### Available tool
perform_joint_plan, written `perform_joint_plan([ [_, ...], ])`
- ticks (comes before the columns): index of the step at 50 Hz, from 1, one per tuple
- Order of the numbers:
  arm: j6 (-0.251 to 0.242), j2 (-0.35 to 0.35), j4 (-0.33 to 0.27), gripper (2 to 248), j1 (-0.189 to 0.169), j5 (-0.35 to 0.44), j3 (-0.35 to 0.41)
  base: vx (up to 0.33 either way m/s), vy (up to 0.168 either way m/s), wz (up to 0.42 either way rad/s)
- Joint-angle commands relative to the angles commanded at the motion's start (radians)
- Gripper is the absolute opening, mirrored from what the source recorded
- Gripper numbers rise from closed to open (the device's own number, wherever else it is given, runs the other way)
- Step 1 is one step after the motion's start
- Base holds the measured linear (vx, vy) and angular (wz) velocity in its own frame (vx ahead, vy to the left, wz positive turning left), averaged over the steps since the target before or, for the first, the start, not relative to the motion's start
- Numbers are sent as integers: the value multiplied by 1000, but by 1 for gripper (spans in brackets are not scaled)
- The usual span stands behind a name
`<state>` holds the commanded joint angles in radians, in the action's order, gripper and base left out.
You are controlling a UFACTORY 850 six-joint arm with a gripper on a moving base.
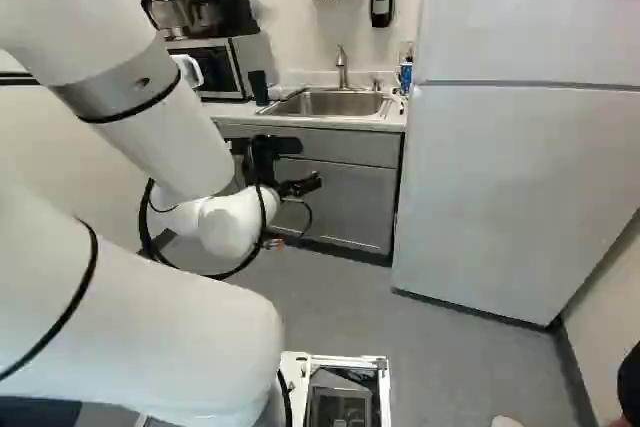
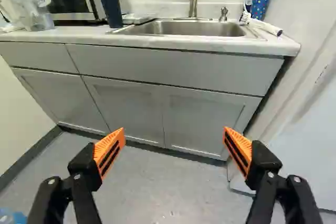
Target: Rinse the cup and place it in the tray
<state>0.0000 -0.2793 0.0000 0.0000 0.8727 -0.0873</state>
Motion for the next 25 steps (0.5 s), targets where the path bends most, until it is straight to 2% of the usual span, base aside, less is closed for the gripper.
perform_joint_plan([
  [25, 0, 0, 0, 247, 0, 0, 0, 0, 0, 0],
])
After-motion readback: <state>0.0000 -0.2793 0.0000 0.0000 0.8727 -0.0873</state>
